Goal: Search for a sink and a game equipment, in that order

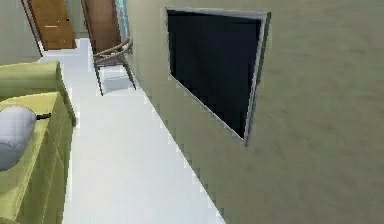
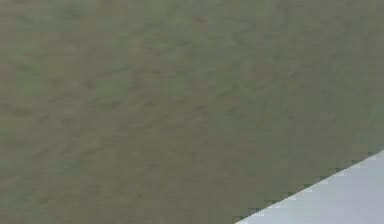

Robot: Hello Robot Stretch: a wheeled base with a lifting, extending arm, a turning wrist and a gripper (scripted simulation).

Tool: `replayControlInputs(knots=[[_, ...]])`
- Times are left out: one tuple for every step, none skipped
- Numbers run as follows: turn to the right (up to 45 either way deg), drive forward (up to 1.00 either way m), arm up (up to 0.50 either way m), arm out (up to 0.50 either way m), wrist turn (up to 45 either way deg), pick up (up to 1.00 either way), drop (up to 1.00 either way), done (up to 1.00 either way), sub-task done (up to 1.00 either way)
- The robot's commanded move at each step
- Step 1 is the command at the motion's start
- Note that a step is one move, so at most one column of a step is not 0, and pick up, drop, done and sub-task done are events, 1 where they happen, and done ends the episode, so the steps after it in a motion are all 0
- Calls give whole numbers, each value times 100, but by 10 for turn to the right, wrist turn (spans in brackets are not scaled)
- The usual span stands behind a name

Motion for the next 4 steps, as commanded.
replayControlInputs(knots=[[0, 30, 0, 0, 0, 0, 0, 0, 0], [-240, 0, 0, 0, 0, 0, 0, 0, 0], [0, 100, 0, 0, 0, 0, 0, 0, 0], [0, 100, 0, 0, 0, 0, 0, 0, 0]])
